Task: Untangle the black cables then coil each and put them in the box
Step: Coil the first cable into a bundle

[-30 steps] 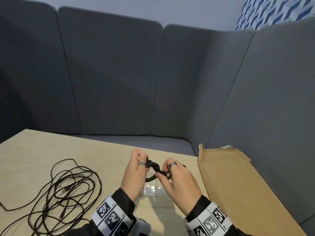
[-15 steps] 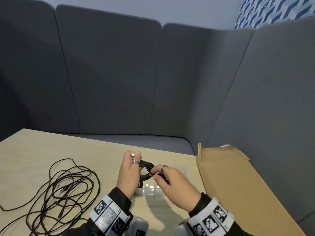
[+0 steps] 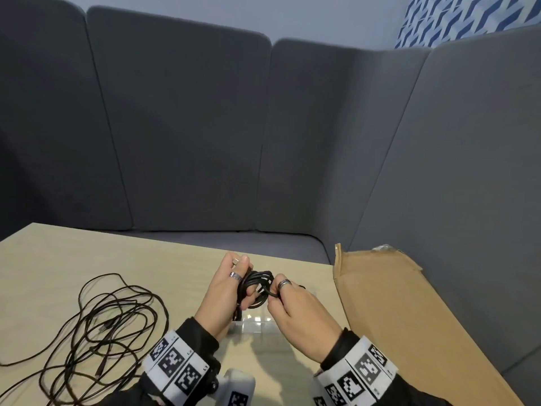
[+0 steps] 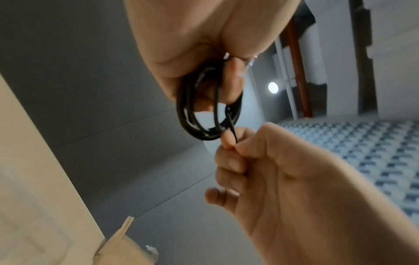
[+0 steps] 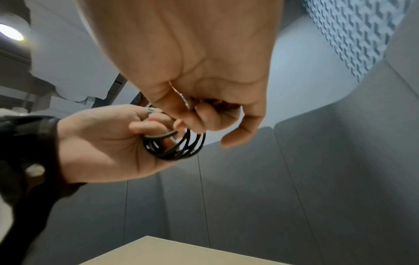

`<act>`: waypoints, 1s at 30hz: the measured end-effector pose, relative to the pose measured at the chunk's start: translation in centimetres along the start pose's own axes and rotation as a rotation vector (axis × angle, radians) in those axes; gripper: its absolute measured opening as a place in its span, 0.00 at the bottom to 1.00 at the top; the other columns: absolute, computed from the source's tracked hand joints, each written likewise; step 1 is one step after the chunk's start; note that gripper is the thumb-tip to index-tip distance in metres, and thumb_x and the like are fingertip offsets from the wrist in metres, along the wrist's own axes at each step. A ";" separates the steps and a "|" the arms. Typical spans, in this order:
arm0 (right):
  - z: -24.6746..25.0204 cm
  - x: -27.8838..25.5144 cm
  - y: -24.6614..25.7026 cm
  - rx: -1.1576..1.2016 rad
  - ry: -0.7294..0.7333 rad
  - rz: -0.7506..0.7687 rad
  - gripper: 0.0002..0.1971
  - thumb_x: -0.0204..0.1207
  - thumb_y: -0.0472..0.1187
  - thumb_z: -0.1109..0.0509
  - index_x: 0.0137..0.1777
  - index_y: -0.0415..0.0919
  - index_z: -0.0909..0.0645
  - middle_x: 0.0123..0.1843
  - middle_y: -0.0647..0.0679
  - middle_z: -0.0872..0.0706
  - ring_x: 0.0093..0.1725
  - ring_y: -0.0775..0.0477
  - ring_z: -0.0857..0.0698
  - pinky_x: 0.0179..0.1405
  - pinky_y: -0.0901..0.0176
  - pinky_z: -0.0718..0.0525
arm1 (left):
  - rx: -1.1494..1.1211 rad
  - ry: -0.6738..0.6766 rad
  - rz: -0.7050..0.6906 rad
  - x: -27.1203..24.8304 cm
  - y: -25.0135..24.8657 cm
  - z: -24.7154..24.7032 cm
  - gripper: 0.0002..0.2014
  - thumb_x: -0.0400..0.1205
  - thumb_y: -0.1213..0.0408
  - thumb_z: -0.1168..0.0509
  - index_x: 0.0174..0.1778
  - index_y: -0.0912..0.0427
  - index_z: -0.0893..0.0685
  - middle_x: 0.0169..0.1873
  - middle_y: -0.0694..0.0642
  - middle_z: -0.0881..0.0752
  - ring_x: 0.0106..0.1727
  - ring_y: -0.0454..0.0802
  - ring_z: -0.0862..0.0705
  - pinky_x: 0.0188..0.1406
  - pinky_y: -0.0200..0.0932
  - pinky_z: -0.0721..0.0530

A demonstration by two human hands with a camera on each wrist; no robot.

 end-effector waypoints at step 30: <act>2.1 -1.1 0.8 -0.377 -0.177 0.105 0.18 0.76 0.45 0.48 0.60 0.56 0.21 0.28 0.56 0.15 0.27 0.51 0.18 0.27 0.59 0.30 | -0.481 0.020 -0.075 -0.5 0.6 0.0 0.30 0.54 0.61 0.16 0.46 0.63 0.22 0.25 0.57 0.20 0.24 0.45 0.22 0.36 0.37 0.15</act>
Point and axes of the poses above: each hand's wrist, its own x-axis towards the middle knuckle, its own z-axis out of the back of the hand, y = z × x, the point moved 2 cm from there along x, towards the middle knuckle
